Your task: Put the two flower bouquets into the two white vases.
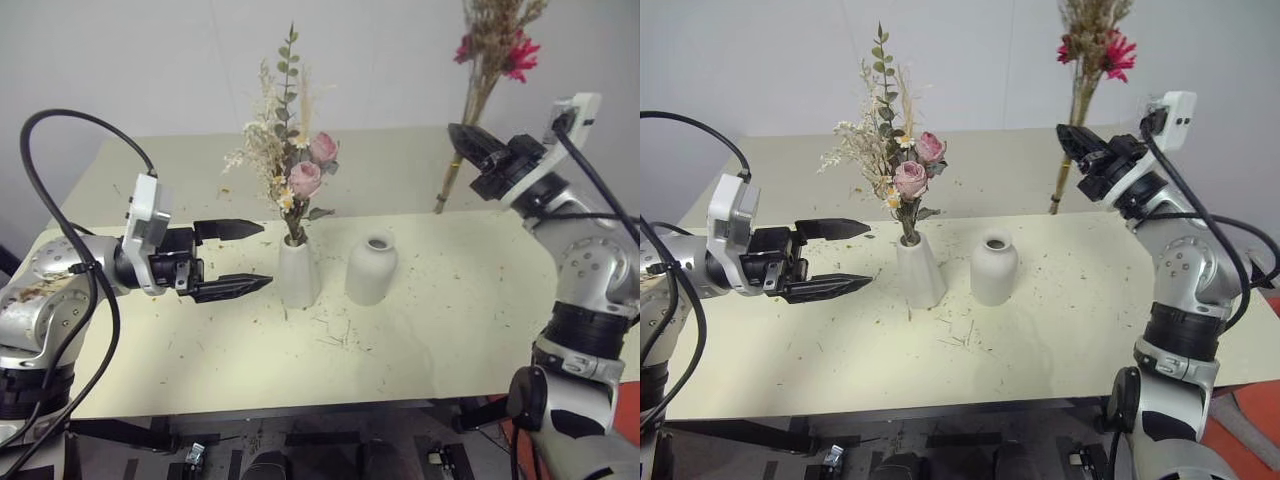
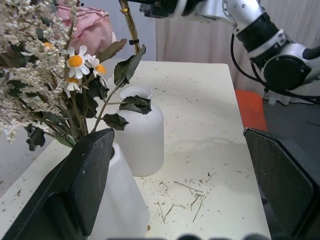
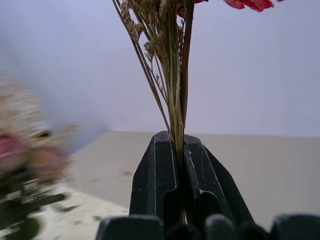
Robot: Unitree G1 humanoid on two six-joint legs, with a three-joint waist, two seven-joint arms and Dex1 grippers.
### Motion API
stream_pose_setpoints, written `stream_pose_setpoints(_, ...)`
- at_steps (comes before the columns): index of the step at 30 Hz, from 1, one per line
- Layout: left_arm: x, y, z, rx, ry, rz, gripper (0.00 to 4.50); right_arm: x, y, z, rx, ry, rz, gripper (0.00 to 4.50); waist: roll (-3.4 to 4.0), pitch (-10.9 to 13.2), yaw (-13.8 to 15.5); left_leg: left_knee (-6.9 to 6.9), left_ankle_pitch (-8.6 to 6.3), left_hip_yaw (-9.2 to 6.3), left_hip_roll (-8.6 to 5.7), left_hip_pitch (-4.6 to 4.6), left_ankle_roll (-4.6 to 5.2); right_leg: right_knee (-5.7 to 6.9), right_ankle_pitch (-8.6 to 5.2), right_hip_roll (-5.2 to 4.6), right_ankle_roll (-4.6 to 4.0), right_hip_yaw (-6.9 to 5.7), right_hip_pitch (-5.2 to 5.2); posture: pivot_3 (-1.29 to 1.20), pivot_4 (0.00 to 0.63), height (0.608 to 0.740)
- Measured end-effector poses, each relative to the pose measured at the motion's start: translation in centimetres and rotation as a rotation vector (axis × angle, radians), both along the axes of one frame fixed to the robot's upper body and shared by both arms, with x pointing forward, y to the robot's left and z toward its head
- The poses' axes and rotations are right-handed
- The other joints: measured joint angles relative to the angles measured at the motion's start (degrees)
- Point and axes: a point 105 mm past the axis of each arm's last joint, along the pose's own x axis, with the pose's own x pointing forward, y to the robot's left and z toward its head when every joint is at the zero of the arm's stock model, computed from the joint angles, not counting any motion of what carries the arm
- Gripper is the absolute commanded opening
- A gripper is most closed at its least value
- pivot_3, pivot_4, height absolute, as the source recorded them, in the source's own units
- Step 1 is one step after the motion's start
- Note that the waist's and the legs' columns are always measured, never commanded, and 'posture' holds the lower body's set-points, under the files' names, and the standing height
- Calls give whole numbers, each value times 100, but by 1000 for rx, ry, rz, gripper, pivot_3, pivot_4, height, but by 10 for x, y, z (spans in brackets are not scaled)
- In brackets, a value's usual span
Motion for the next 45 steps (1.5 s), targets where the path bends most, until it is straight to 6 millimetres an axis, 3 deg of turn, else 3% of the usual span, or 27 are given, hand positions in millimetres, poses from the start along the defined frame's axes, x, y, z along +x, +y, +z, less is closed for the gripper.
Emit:
stream_pose_setpoints(4, 0, 0, 0, 2, 0, 2, 4500, -8, 24, 0, -47, -42, 76, 31, 0, 0, -2, -1, 0, 0, 0, 4, 0, 0, 0, 1, 0, 0, 0, 0, 150, 740)
stream_pose_setpoints(10, 0, 1, 1, 4, -2, 6, 4500, -9, 51, -24, -83, -22, 145, 31, 1, 0, -7, -1, 0, 0, 1, 2, 0, 1, 0, 1, 0, 2, -4, 0, 150, 740)
stream_pose_setpoints(18, 0, 1, 1, 5, -1, 11, 4500, -7, 64, -29, -77, -54, 157, 31, 1, 0, -2, -1, 0, -1, 0, 3, 0, 1, 0, 1, 0, 1, -3, 0, 150, 740)
stream_pose_setpoints(30, 0, 2, 1, 9, -1, 14, 4500, -6, 69, -71, -125, -12, 144, 31, 1, 0, -12, -3, 0, 0, 0, 6, 0, -1, 0, 3, 0, 3, -3, 0, 150, 740)
stream_pose_setpoints(31, 0, 2, 1, 10, -1, 14, 4500, -7, 71, -74, -132, -14, 146, 626, 1, 0, -12, -3, 0, 0, 0, 6, 0, -1, 0, 3, 0, 3, -3, 0, 150, 740)
stream_pose_setpoints(37, -2, 2, 4, 3, -4, 5, 4500, -9, 71, -88, -146, -8, 136, 2507, 1, 0, -3, -3, 0, -1, 0, 5, 0, -1, 0, 2, 0, 2, -3, 0, 150, 740)
stream_pose_setpoints(42, -4, 3, 6, 7, -9, 5, 4500, -14, 59, -107, -221, 9, 112, 4190, 1, 0, -1, -3, 0, 0, 0, 6, 0, -3, 0, 2, 0, 2, -2, 0, 150, 740)
stream_pose_setpoints(43, -4, 3, 6, 8, -9, 5, 4500, -15, 57, -108, -240, 9, 115, 4449, 1, 1, 0, -3, 0, 0, 0, 6, 0, -3, 0, 2, 0, 2, -2, 0, 150, 740)
stream_pose_setpoints(45, -4, 3, 6, 9, -9, 5, 4500, -19, 50, -109, -283, 4, 118, 4449, 1, 1, 1, -3, 0, 0, 0, 7, 0, -3, -1, 3, 0, 1, -1, 0, 150, 740)
